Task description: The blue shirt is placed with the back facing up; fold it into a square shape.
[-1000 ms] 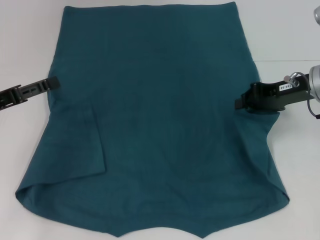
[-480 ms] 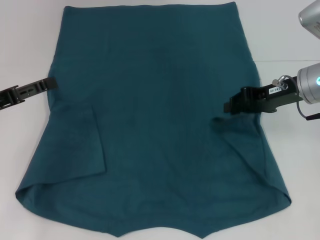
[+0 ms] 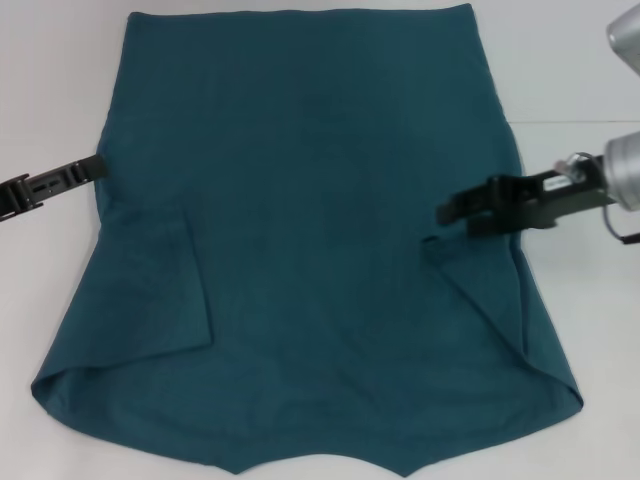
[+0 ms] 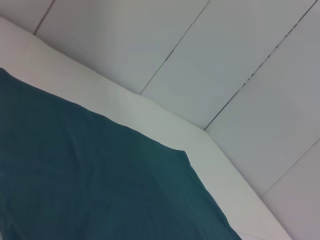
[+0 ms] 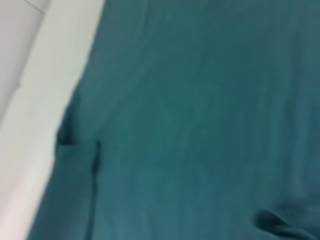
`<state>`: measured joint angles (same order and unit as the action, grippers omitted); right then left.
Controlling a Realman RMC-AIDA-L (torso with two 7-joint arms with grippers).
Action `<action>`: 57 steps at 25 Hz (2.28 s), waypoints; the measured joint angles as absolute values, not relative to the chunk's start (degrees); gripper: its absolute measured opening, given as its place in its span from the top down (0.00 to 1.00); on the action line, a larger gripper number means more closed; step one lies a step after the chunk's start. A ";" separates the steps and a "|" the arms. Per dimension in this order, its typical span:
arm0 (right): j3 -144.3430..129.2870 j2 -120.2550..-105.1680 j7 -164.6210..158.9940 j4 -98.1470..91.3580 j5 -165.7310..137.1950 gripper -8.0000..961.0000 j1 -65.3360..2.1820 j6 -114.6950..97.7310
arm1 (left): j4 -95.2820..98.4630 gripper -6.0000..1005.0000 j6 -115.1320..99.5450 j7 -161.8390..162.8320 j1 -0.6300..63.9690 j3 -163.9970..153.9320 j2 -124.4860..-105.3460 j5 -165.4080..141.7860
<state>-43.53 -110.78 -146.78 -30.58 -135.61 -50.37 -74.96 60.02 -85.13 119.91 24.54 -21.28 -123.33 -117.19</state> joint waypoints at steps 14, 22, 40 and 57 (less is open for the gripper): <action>-43.48 -111.88 -141.81 -34.01 -137.02 0.38 -43.92 -72.94 | 59.25 0.09 -85.60 120.59 22.90 -21.35 -122.81 -114.44; -43.32 -114.64 -138.32 -32.67 -133.22 0.38 -44.95 -75.87 | 59.16 0.09 -85.36 120.67 22.89 -21.31 -123.02 -114.42; -39.47 -109.61 -138.80 -33.41 -130.49 0.38 -40.73 -86.51 | 62.63 0.10 -95.73 145.82 20.84 -17.22 -118.71 -131.98; -39.52 -109.95 -138.11 -33.40 -130.69 0.38 -40.16 -85.56 | 55.75 0.10 -91.55 146.61 19.34 -16.62 -119.44 -136.62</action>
<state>-39.52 -109.95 -138.11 -33.40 -130.69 -40.16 -85.56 55.75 -91.55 146.61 19.34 -16.62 -119.44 -136.62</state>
